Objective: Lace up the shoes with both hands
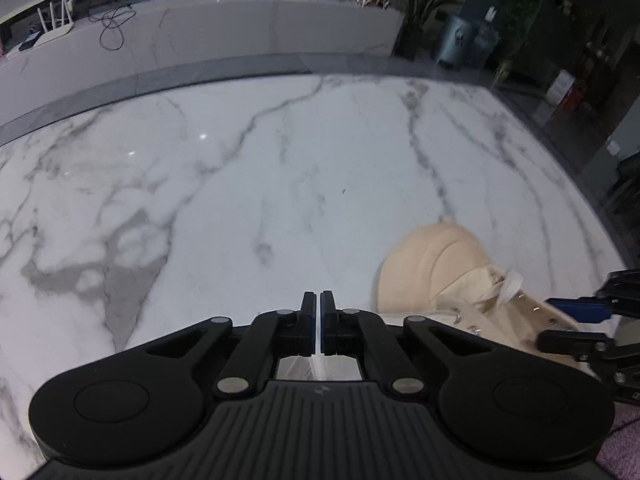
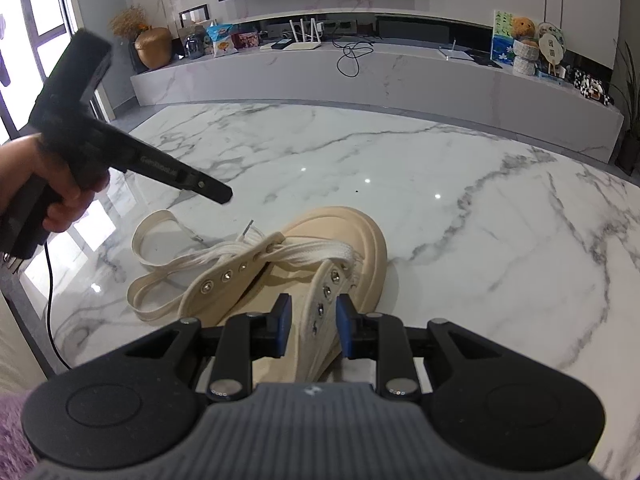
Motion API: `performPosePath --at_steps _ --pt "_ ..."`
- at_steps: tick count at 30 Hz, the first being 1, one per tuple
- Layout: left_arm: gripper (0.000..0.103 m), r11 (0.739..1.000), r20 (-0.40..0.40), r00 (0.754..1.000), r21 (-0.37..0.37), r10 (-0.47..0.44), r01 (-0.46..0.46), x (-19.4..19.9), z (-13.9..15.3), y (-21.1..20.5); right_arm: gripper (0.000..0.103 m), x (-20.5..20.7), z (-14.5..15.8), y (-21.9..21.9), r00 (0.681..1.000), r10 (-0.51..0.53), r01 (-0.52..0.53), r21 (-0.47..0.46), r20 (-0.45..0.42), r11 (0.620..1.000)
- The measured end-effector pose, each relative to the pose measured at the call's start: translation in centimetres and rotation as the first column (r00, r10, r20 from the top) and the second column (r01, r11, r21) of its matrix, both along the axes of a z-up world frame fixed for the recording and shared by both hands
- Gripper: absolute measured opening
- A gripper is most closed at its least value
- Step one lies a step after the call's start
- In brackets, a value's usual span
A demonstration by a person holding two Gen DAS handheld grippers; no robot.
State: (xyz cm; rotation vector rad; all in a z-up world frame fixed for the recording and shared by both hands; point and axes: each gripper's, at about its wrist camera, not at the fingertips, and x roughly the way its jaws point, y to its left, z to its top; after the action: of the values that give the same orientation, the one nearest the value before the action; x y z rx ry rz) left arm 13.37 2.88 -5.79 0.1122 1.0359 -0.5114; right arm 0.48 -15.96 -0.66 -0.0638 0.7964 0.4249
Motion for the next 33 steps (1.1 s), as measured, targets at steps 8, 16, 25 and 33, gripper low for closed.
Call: performPosePath --at_steps 8,16,25,33 --pt "0.015 0.996 -0.055 0.995 -0.024 0.084 -0.085 0.0 -2.8 0.6 0.027 -0.2 0.1 -0.2 1.0 -0.001 0.001 -0.008 0.006 1.0" --pt "0.015 0.994 -0.052 0.994 -0.045 0.095 -0.098 -0.1 -3.8 0.3 0.027 -0.1 0.0 0.1 1.0 0.015 -0.015 -0.01 0.006 1.0" --pt "0.001 0.994 0.024 0.996 -0.062 0.087 -0.086 -0.6 -2.3 0.7 0.027 -0.1 0.0 -0.1 1.0 0.009 -0.009 -0.003 0.0 1.0" --pt "0.001 0.997 0.295 0.955 -0.07 0.038 -0.018 -2.8 7.9 2.4 0.027 0.0 -0.2 -0.3 1.0 0.008 -0.008 0.007 -0.009 1.0"
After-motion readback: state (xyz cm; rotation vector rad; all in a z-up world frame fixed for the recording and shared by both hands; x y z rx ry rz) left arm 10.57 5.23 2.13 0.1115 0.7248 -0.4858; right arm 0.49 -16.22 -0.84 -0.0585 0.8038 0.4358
